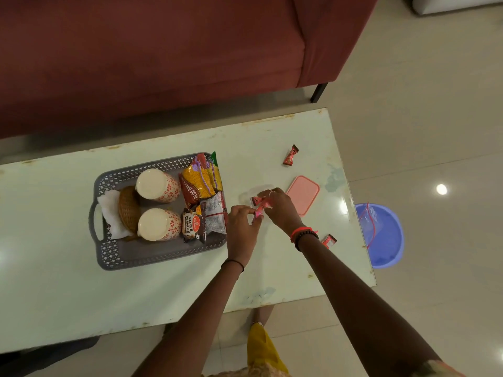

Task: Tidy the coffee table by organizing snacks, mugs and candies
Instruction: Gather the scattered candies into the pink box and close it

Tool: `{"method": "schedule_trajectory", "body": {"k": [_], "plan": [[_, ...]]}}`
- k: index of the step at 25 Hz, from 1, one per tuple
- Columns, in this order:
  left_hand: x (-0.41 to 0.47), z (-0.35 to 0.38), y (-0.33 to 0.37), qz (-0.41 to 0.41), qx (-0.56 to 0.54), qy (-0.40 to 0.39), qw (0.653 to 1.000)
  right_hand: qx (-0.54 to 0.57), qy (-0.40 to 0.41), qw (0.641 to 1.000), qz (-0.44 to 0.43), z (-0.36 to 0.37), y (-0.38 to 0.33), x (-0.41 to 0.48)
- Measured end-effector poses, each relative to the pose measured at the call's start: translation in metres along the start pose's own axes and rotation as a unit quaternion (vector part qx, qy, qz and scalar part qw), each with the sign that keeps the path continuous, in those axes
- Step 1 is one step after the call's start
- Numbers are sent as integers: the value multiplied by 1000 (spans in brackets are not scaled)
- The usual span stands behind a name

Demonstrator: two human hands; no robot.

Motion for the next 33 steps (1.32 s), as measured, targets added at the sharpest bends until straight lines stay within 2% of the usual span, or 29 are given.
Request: {"method": "schedule_trajectory", "body": {"k": [3, 5, 7, 10, 14, 16, 25, 33], "plan": [[5, 0, -1, 7, -2, -1, 1000, -10, -33, 999, -24, -6, -3, 0], [10, 1, 0, 16, 13, -3, 1000, 39, 14, 999, 12, -16, -2, -2], [17, 3, 3, 31, 37, -11, 999, 92, 86, 989, 80, -28, 10, -9], [27, 9, 6, 52, 72, -50, 995, 95, 156, 964, 192, -38, 46, -35], [32, 13, 5, 72, 80, -95, 990, 30, 157, 919, 359, -31, 92, -82], [34, 11, 6, 80, 80, -100, 989, 11, 151, 908, 389, -23, 103, -95], [59, -5, 15, 110, 76, -58, 989, 125, 179, 913, 344, -12, 103, -87], [105, -8, 35, 129, 113, -53, 984, 234, 219, 931, 171, -29, 13, -38]]}}
Point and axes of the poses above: each hand's wrist, its own x-axis towards the middle knuckle, its own z-axis out of the palm, y = z × x, the point moved 1 cm from there along x, towards the middle knuckle, and after that the axes turned 4 degrees about y, right-handed, at the moved point
